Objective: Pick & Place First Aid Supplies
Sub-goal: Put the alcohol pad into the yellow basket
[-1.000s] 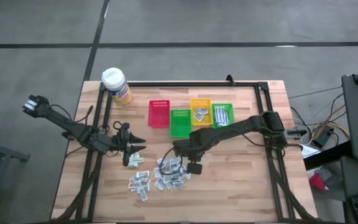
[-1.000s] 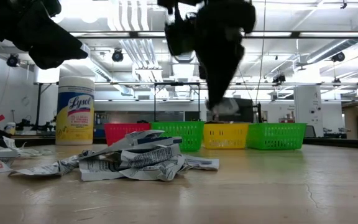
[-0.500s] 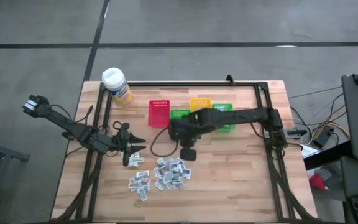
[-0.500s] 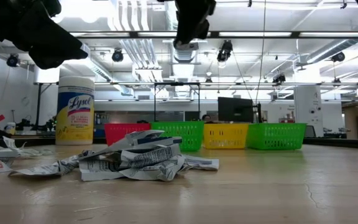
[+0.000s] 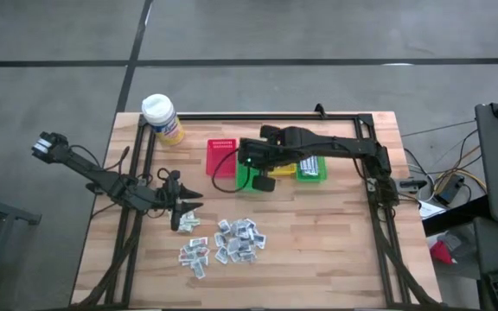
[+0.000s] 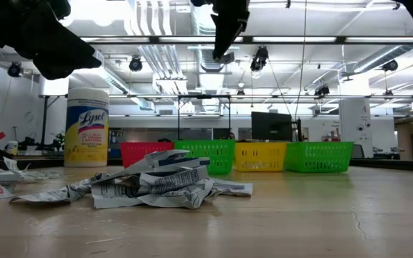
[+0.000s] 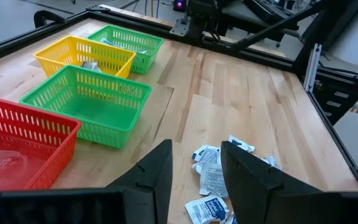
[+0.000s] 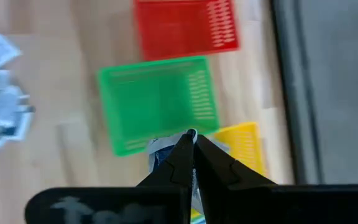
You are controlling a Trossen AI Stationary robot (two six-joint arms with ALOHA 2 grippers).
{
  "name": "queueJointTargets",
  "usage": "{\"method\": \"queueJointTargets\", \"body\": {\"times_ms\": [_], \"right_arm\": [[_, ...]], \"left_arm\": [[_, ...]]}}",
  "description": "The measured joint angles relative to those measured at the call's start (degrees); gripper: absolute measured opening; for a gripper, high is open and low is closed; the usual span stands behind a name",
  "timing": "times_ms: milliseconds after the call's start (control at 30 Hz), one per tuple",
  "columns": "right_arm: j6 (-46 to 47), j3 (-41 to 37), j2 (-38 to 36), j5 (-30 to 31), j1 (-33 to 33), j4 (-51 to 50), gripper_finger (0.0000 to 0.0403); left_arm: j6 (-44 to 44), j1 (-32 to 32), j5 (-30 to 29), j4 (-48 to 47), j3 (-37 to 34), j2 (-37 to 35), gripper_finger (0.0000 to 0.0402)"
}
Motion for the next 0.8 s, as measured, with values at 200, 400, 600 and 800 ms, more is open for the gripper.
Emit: {"method": "queueJointTargets", "body": {"times_ms": [200, 400, 600, 800], "right_arm": [[-3.4, -0.9, 0.0, 3.1, -2.7, -0.4, 0.0008], [-6.1, -2.4, 0.0, 3.5, -6.3, -0.5, 0.0008], [-7.3, -5.1, 0.0, 3.5, -10.2, -0.5, 0.0008], [-8.7, -8.7, 0.0, 3.2, -13.7, -0.4, 0.0008]], "left_arm": [[0.0, 0.0, 0.0, 0.0, 0.0, 0.0, 0.0131], [-0.2, 0.0, 0.0, 0.0, 0.0, 0.0, 0.0131], [-0.2, 0.0, 0.0, 0.0, 0.0, 0.0, 0.0131], [-0.2, 0.0, 0.0, 0.0, 0.0, 0.0, 0.0131]]}}
